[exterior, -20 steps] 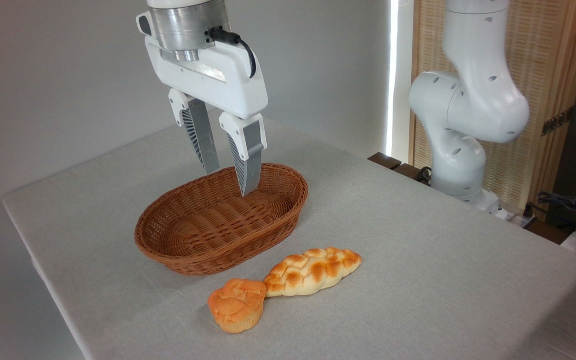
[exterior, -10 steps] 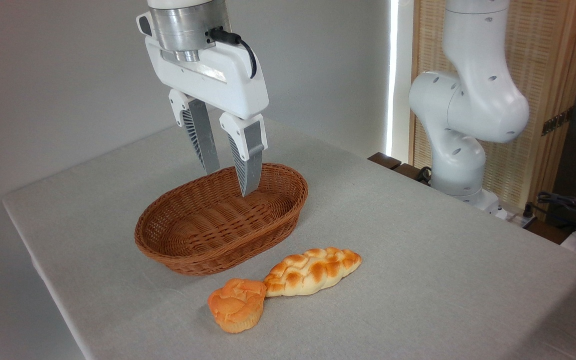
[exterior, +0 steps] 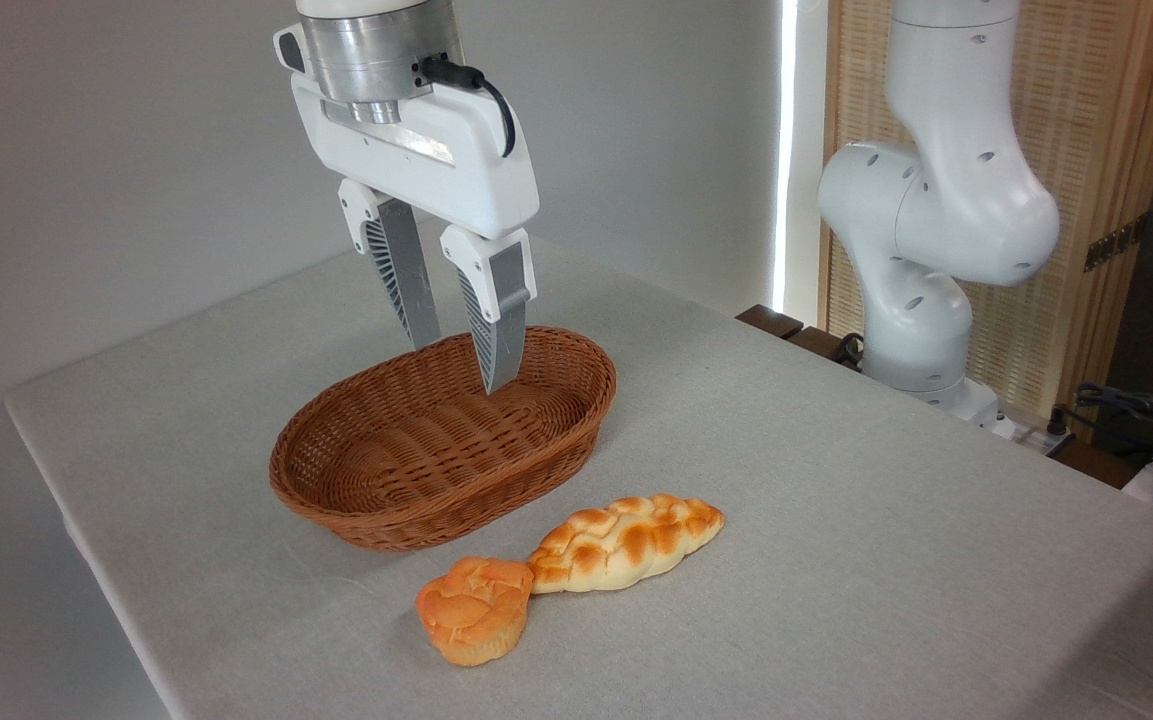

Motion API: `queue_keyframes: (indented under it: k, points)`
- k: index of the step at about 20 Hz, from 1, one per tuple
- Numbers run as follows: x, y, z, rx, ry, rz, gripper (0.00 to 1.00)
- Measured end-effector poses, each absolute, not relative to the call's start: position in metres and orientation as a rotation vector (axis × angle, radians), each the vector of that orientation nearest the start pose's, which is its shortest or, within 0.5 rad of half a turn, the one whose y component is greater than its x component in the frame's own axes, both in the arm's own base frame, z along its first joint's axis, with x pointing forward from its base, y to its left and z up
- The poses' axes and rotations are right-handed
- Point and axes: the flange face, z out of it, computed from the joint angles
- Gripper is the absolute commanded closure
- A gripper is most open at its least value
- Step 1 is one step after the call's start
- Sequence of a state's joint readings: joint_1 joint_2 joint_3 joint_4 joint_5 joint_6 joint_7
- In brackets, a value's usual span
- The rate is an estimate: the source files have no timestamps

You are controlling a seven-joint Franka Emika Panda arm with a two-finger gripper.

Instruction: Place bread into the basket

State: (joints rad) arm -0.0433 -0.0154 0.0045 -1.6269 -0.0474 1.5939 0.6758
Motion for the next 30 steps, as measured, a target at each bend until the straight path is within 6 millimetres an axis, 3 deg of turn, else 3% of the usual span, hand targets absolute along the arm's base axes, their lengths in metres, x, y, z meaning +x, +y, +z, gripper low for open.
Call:
queue_keyframes:
  k: [23,26,30]
  points:
    - [0.552,-0.026,0.608,-2.989,1.110,-0.015,0.00]
    - [0.555,-0.026,0.597,-2.987,1.107,-0.027,0.00]
    - [0.559,-0.024,0.565,-2.953,1.162,-0.022,0.00]
